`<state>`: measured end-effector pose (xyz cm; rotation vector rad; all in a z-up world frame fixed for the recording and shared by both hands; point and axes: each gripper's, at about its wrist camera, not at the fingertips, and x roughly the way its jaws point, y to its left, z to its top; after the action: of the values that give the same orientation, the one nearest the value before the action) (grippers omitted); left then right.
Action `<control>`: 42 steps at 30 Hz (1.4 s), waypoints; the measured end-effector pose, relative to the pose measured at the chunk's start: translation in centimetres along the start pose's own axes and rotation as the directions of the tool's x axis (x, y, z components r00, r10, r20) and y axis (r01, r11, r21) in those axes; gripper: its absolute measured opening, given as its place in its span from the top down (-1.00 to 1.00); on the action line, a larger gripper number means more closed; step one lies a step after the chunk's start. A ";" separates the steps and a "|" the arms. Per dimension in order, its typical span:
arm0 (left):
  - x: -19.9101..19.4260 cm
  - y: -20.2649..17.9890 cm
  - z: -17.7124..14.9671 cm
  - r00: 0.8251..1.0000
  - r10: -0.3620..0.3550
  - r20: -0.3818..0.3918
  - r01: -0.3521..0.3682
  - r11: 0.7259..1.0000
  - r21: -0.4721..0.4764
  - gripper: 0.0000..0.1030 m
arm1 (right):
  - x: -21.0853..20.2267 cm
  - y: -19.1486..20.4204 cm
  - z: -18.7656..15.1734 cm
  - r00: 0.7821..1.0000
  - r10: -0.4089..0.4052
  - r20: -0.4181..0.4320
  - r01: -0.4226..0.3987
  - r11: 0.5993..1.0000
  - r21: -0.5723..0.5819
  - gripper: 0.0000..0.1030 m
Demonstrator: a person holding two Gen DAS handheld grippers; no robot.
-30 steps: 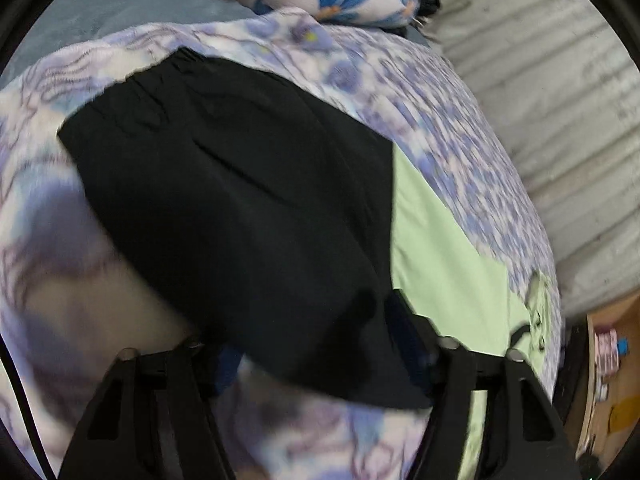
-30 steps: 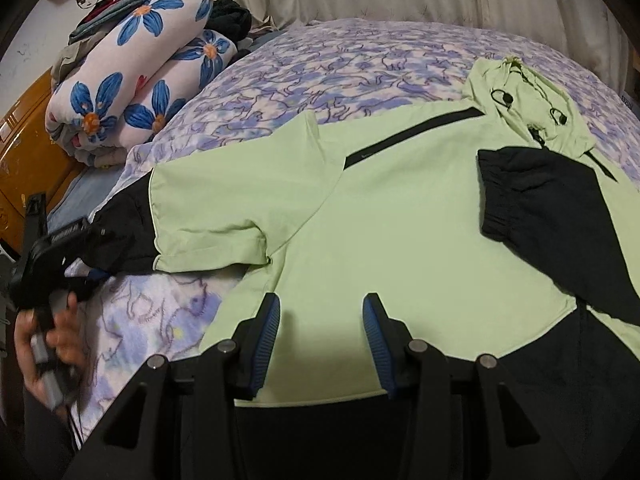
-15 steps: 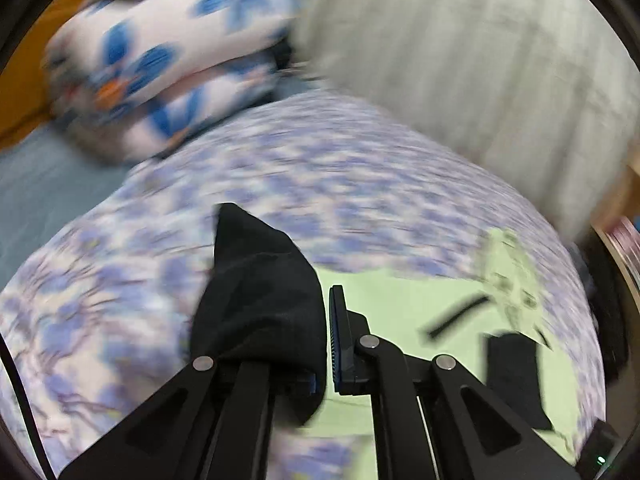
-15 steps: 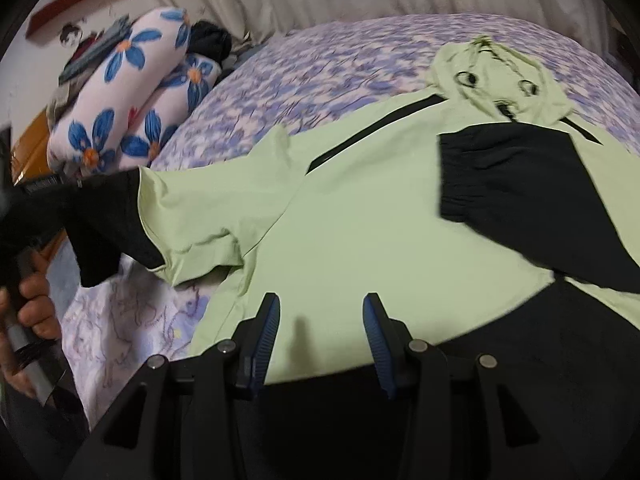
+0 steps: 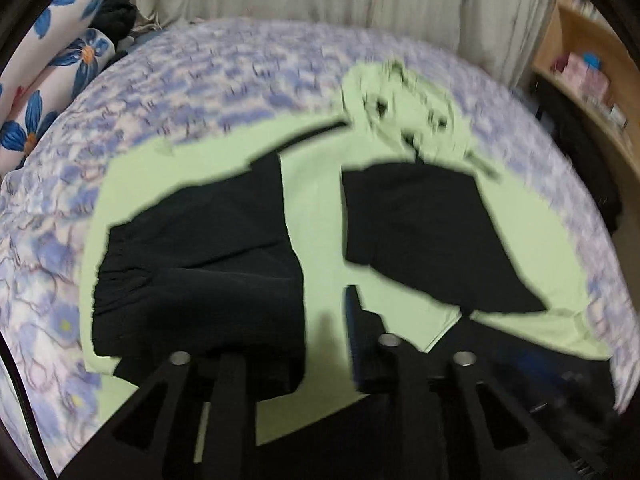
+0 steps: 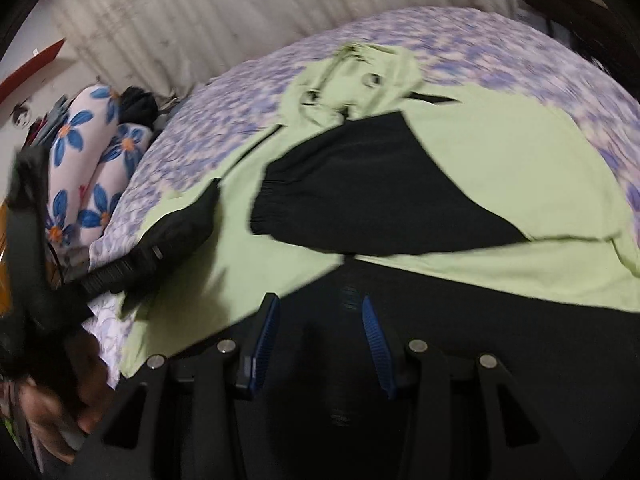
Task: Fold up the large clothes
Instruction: 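Fold the held sleeve across the jacket front and release with the left gripper, then grasp the jacket side edge with the right gripper and fold it toward the zipper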
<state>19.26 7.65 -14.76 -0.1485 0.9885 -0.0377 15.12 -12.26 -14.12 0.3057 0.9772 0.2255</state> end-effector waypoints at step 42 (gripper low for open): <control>-11.8 16.7 -7.7 0.986 0.035 0.162 0.016 0.952 -0.307 -0.45 | 4.1 21.2 -2.3 0.988 0.140 -0.073 -0.153 0.740 -0.655 -0.02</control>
<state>5.76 24.54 -11.54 -0.4270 0.8237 0.1371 14.37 9.19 -11.07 -0.2808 0.8311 0.7044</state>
